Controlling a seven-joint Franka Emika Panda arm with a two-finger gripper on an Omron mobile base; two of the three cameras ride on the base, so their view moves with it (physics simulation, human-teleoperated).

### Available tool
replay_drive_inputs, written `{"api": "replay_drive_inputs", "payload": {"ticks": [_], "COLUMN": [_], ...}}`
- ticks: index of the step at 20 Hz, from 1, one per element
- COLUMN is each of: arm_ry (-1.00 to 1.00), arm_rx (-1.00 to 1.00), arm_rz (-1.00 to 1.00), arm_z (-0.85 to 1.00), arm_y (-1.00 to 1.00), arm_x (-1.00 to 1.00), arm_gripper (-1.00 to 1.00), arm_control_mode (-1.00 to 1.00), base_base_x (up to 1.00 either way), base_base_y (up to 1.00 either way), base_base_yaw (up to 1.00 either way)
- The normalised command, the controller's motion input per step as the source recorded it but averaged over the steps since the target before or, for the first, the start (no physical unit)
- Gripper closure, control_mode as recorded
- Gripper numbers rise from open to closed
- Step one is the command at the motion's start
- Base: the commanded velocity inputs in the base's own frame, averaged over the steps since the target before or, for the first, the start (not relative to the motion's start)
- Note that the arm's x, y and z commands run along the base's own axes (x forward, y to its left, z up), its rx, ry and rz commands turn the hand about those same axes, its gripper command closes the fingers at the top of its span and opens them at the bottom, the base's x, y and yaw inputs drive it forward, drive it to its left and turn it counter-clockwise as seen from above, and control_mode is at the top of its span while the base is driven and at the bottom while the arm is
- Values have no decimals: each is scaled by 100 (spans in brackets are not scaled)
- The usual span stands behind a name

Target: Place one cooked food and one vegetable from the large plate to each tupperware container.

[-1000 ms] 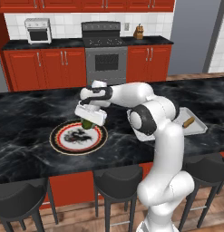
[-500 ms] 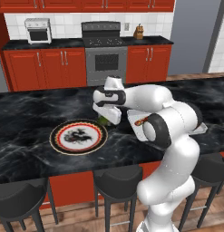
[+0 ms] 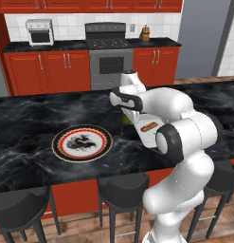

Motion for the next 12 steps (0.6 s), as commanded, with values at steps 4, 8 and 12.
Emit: {"api": "replay_drive_inputs", "payload": {"ticks": [4,8,12], "arm_ry": [0,0,0], "arm_rx": [0,1,4], "arm_rz": [-24,-21,-14], "arm_z": [0,3,0], "arm_y": [-100,-100,-100], "arm_x": [-42,-14,0], "arm_gripper": [100,100,100], "arm_control_mode": [-100,-100,-100], "base_base_x": [0,0,0], "base_base_y": [0,0,0], "base_base_yaw": [0,0,0]}}
